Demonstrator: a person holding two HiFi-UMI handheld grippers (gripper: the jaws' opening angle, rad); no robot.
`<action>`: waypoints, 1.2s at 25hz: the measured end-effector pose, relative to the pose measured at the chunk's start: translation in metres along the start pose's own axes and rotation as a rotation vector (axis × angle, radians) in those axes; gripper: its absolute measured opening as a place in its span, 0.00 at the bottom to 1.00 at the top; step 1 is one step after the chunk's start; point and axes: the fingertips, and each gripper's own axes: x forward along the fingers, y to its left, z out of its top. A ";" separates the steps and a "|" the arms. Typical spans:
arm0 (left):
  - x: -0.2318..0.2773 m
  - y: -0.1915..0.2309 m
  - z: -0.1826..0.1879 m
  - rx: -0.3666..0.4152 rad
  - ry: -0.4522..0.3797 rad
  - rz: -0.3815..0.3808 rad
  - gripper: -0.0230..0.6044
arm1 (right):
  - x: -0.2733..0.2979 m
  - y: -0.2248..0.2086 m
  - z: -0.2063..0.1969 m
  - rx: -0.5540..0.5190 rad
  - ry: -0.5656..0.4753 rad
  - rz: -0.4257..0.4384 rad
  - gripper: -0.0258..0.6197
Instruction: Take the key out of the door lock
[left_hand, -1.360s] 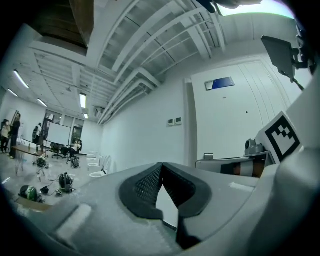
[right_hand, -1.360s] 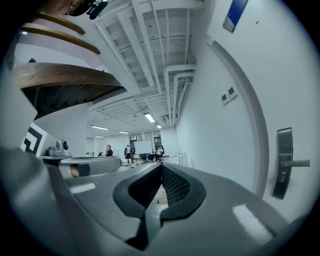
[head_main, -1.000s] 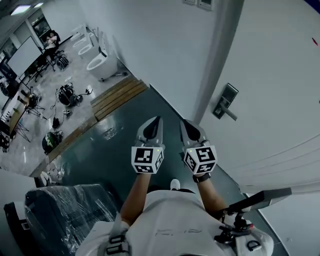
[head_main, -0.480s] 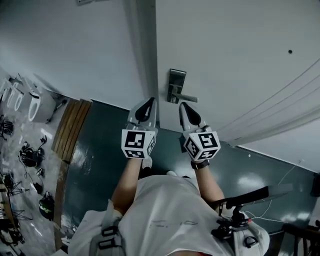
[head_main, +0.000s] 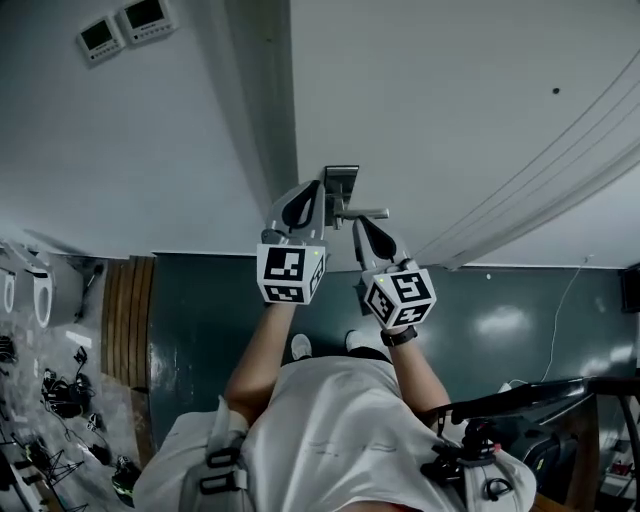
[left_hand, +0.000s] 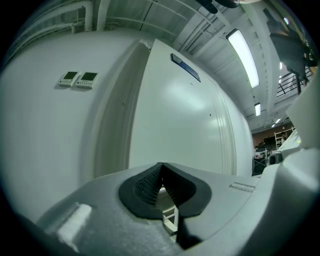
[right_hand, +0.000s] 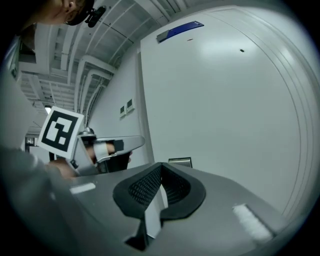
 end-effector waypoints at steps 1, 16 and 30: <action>0.008 0.002 0.001 0.000 -0.002 0.003 0.04 | 0.000 -0.001 -0.001 0.000 0.006 -0.003 0.03; 0.072 0.015 -0.004 0.049 0.044 0.108 0.03 | 0.007 -0.027 -0.035 0.104 0.089 0.028 0.03; 0.079 0.025 -0.008 0.066 0.043 0.127 0.04 | 0.031 -0.055 -0.147 0.479 0.228 0.093 0.12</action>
